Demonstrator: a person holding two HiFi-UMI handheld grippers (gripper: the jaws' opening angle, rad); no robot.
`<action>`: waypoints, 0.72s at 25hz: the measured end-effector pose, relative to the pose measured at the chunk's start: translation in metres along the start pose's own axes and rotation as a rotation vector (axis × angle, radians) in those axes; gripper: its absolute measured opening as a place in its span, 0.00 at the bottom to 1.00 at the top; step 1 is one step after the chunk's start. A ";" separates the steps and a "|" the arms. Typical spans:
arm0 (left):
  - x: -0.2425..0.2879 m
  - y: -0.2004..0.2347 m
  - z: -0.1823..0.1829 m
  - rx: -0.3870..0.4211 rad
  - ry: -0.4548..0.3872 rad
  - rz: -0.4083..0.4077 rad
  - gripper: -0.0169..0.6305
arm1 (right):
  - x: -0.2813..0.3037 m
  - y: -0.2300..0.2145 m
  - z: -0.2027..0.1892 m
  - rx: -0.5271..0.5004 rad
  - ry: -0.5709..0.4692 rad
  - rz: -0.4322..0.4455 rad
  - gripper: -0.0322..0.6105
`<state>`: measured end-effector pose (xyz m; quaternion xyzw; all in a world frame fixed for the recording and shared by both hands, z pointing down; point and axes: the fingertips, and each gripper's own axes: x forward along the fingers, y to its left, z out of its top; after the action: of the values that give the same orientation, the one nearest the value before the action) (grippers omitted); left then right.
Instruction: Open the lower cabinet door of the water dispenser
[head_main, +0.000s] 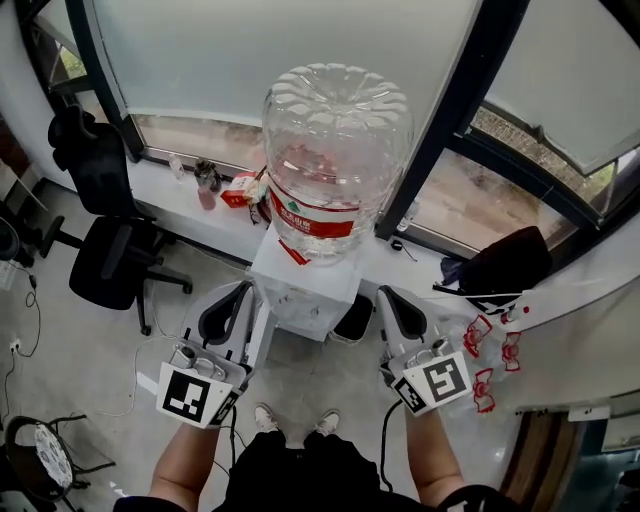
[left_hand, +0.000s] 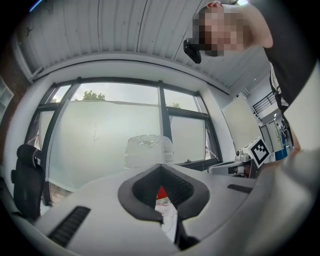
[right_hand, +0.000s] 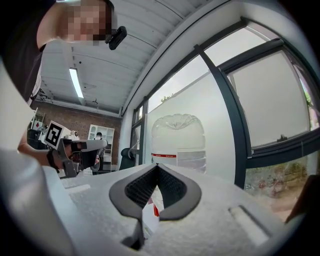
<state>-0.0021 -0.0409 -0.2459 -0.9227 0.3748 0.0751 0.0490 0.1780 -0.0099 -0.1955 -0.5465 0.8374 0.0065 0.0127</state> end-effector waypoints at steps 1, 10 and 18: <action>-0.001 0.000 0.003 0.006 0.002 0.005 0.04 | -0.001 -0.002 0.003 0.001 -0.005 0.002 0.06; -0.018 0.004 0.037 0.028 -0.046 0.089 0.04 | -0.011 -0.013 0.030 -0.008 -0.051 0.027 0.06; -0.050 0.009 0.054 0.054 -0.075 0.202 0.04 | -0.043 -0.037 0.045 -0.014 -0.073 -0.044 0.06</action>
<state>-0.0495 -0.0053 -0.2908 -0.8751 0.4659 0.1040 0.0798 0.2297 0.0156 -0.2388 -0.5640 0.8242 0.0320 0.0395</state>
